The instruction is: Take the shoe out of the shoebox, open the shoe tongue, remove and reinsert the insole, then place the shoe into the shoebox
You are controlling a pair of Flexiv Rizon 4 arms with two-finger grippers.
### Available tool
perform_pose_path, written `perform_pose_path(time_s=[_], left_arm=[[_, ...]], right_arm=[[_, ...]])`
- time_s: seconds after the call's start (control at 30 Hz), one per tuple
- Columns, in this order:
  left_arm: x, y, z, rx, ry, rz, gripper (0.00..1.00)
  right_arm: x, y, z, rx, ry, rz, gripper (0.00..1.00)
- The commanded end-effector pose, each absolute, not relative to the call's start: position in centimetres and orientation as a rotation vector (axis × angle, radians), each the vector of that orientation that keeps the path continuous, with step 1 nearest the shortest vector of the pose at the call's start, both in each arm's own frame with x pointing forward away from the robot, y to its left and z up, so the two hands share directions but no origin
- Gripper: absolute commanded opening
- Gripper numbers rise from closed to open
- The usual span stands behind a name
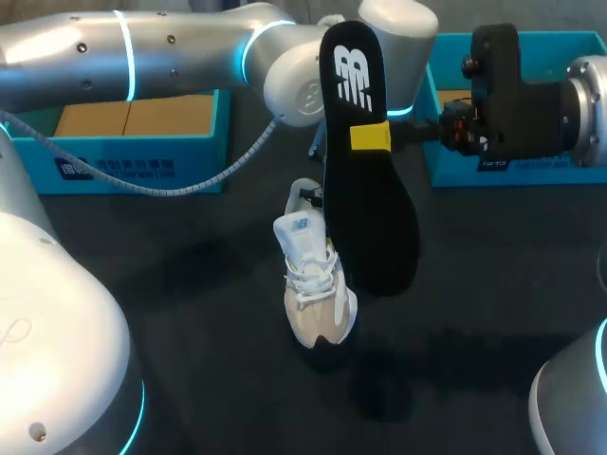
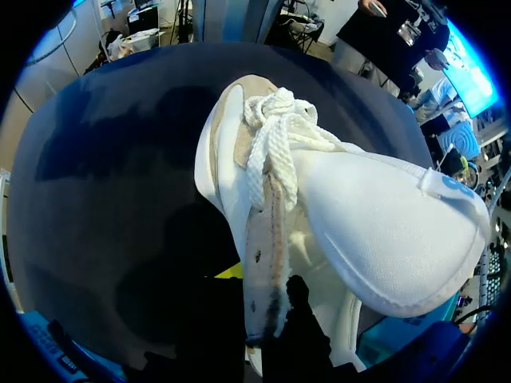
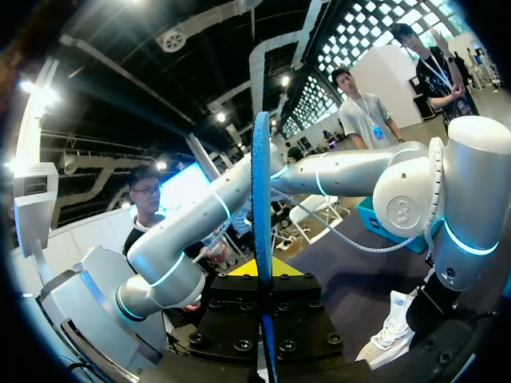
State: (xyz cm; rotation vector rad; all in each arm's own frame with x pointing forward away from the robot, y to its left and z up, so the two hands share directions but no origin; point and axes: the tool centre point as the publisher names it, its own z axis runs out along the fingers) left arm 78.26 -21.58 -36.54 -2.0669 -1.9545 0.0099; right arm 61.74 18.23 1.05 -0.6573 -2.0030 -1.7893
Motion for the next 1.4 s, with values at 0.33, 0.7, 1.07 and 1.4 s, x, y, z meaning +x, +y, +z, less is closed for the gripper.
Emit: perform_pose_path(time_s=[0.33, 0.7, 1.07, 1.4], left_arm=[[78.5, -21.8, -37.8, -2.099, -1.899, 0.09, 1.0], [79.8, -21.8, -32.8, -2.244, -1.931, 0.22, 1.0], [81.4, -20.1, -26.1, -2.469, -2.059, 0.514, 1.0], [81.7, -18.9, -23.3, -2.712, -1.943, 0.8, 1.0]], right_arm=[[62.0, 18.7, 1.1, -0.66, -2.005, -1.785, 0.0], [62.0, 18.7, 1.1, -0.66, -2.005, -1.785, 0.0], [62.0, 18.7, 1.1, -0.66, -2.005, -1.785, 0.0], [62.3, 18.8, 0.9, -0.674, -1.995, -1.785, 0.0]])
